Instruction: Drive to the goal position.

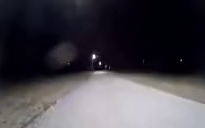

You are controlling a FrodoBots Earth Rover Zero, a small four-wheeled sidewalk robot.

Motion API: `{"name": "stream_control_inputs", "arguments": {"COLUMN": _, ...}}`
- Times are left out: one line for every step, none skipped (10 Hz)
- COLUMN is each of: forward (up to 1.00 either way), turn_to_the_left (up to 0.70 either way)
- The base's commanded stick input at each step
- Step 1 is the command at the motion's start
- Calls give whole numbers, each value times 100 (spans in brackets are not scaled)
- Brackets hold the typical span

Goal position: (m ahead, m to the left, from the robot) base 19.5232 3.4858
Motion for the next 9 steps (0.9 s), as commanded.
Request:
{"name": "stream_control_inputs", "arguments": {"forward": 100, "turn_to_the_left": 0}}
{"name": "stream_control_inputs", "arguments": {"forward": 100, "turn_to_the_left": 0}}
{"name": "stream_control_inputs", "arguments": {"forward": 100, "turn_to_the_left": 0}}
{"name": "stream_control_inputs", "arguments": {"forward": 100, "turn_to_the_left": 0}}
{"name": "stream_control_inputs", "arguments": {"forward": 100, "turn_to_the_left": 0}}
{"name": "stream_control_inputs", "arguments": {"forward": 100, "turn_to_the_left": 27}}
{"name": "stream_control_inputs", "arguments": {"forward": 100, "turn_to_the_left": 24}}
{"name": "stream_control_inputs", "arguments": {"forward": 100, "turn_to_the_left": 1}}
{"name": "stream_control_inputs", "arguments": {"forward": 100, "turn_to_the_left": 0}}
